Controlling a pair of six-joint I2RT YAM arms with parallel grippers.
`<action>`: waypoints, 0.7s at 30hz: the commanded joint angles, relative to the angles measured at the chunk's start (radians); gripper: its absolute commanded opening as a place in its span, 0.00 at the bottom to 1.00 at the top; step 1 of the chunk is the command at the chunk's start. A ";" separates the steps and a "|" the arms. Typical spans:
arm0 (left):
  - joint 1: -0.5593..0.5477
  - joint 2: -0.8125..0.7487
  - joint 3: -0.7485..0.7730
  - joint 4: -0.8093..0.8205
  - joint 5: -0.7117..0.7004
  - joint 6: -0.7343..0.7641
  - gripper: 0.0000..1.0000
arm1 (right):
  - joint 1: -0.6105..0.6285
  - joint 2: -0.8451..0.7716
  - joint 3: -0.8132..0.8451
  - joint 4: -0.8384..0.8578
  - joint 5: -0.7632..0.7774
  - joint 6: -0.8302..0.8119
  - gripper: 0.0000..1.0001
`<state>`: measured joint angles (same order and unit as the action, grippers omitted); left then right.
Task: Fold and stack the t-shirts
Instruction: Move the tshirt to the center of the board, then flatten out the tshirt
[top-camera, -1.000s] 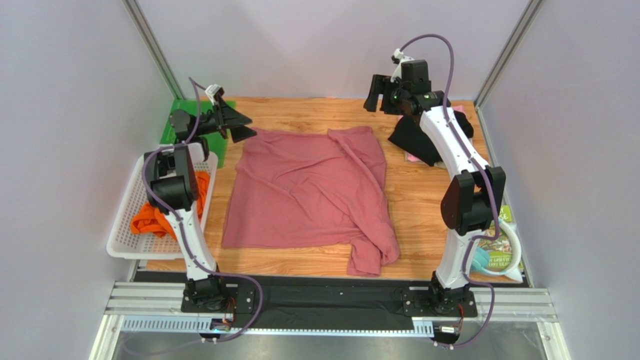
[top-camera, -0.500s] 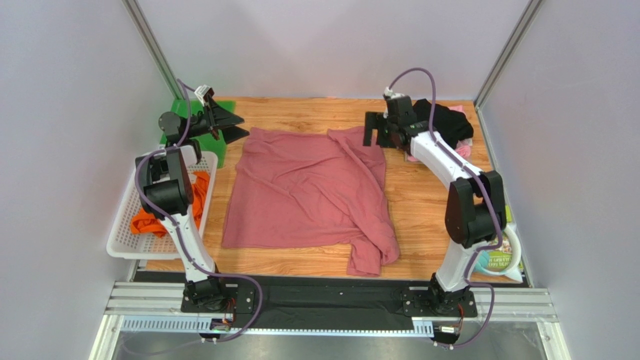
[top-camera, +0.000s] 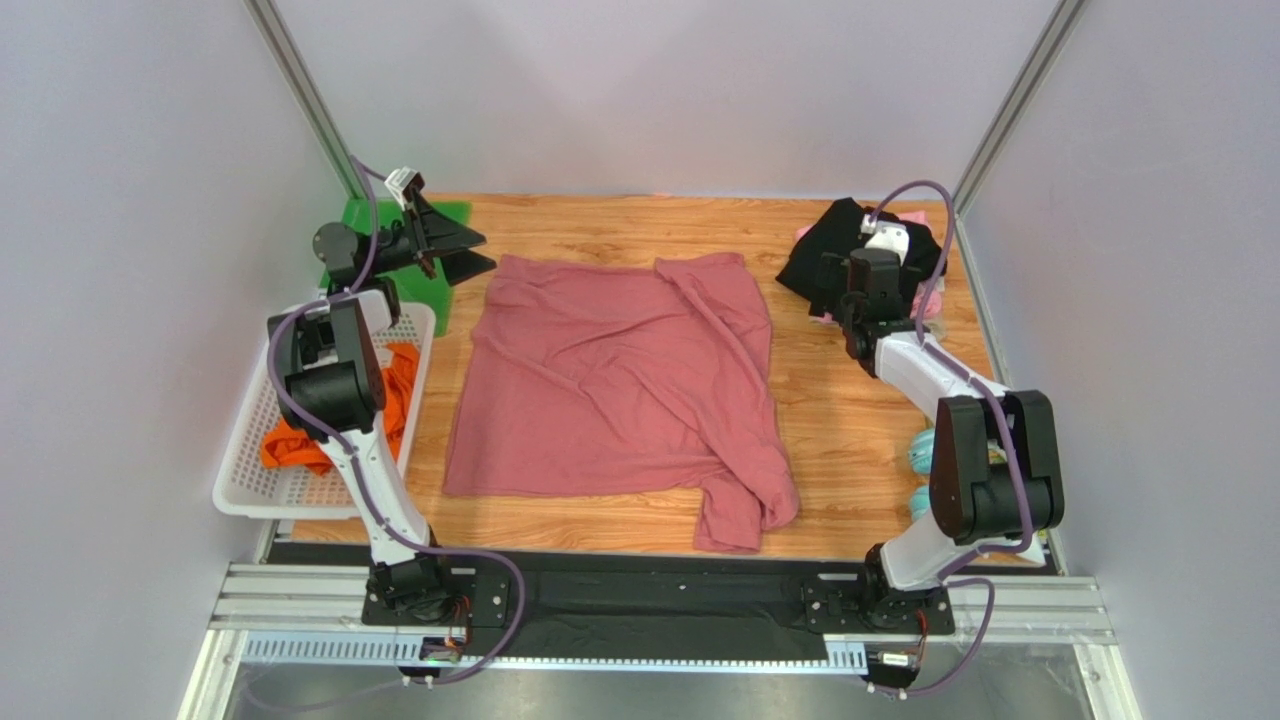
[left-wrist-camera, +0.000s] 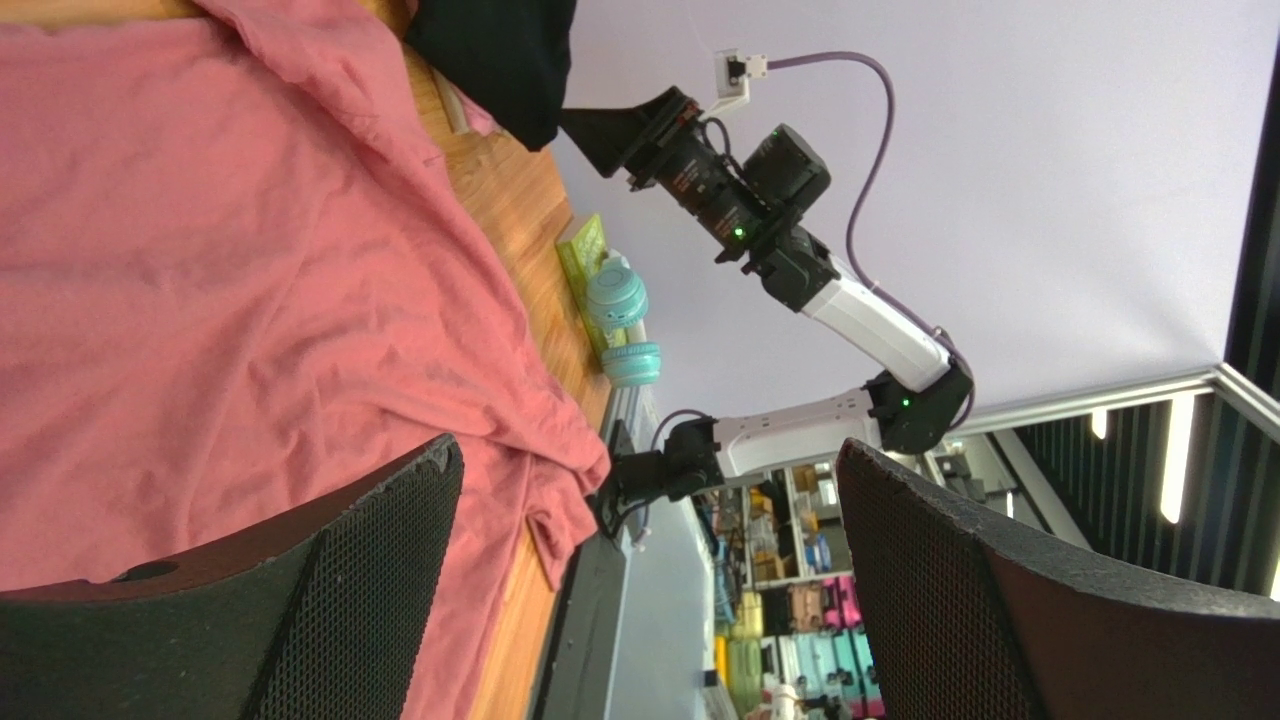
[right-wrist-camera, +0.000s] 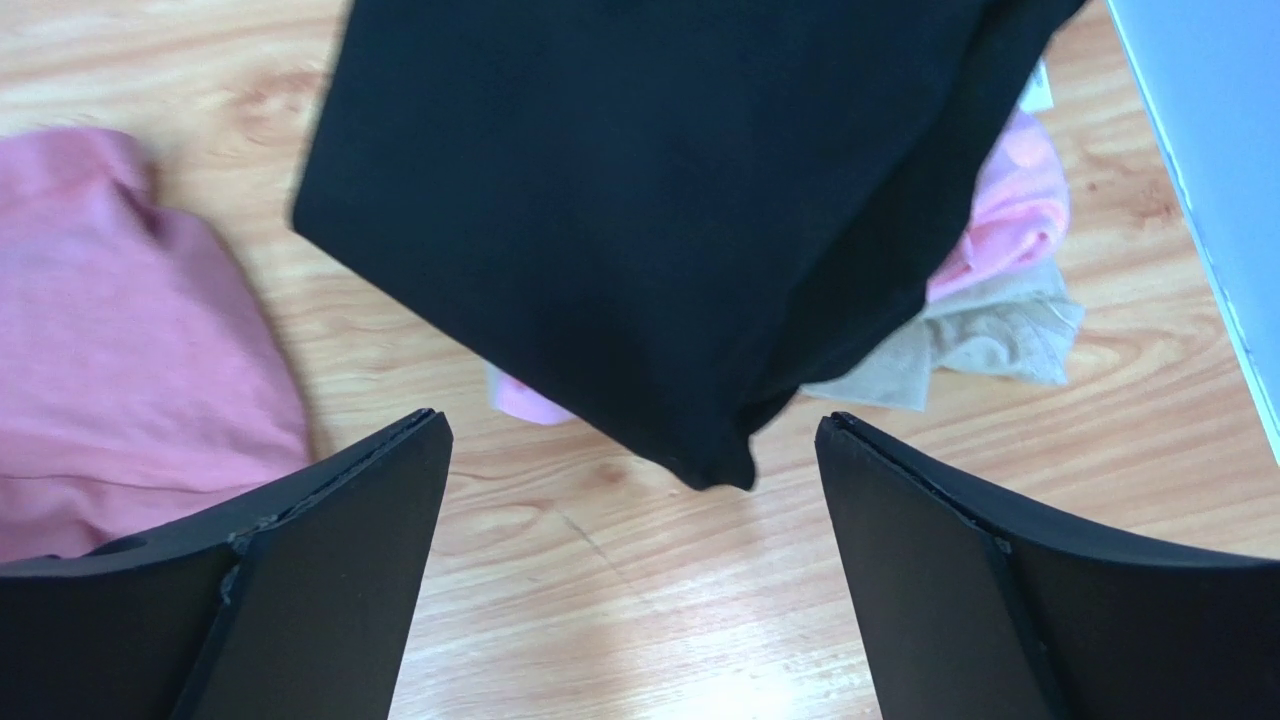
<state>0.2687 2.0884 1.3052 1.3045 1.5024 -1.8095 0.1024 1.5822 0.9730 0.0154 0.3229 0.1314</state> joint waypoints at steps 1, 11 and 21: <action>0.007 -0.054 0.026 0.226 0.188 0.019 1.00 | -0.012 -0.040 -0.081 0.124 -0.004 -0.035 1.00; 0.007 -0.054 0.019 0.226 0.199 0.029 1.00 | -0.047 -0.281 -0.407 0.342 -0.059 -0.090 1.00; 0.013 -0.079 0.008 0.226 0.219 0.044 1.00 | -0.046 -0.353 -0.655 0.691 0.002 -0.053 1.00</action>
<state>0.2714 2.0838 1.3052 1.3041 1.5024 -1.8050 0.0574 1.2549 0.3893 0.4725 0.2935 0.0757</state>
